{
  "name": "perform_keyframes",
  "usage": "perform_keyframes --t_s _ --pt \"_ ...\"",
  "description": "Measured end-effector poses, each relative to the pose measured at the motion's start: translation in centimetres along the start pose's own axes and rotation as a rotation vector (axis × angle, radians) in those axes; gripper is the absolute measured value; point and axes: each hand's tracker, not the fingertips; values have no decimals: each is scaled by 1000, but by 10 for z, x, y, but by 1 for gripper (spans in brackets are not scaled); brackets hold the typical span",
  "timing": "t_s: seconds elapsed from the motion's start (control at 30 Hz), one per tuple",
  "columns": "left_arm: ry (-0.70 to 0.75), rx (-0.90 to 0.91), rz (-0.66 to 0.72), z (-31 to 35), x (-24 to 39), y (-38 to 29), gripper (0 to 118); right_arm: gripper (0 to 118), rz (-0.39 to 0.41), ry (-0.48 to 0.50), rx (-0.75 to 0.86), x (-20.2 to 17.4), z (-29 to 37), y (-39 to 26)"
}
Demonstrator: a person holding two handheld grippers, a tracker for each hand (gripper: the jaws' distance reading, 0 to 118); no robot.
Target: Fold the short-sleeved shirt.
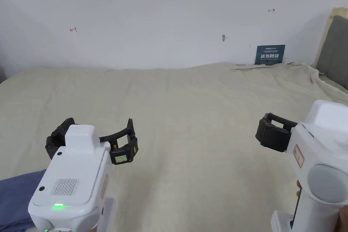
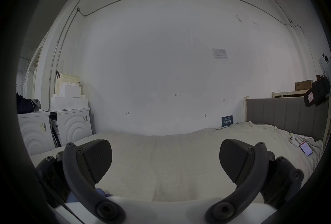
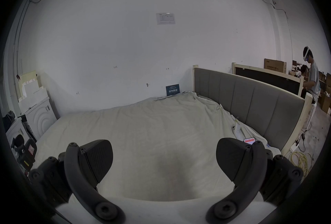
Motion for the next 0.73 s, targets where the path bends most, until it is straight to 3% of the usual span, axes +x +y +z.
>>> perform_keyframes --t_s 0.17,0.4,0.6,0.73 --pt "3 -2 2 1 0 -1 118 115 -16 1 -2 -4 5 2" --pt "3 -1 1 1 -2 -1 118 115 51 116 208 2 4 -11" --pt "3 3 -3 2 -1 0 118 115 130 79 323 -1 2 -22" --pt "6 7 4 1 -2 0 118 116 135 108 359 -1 6 -26"
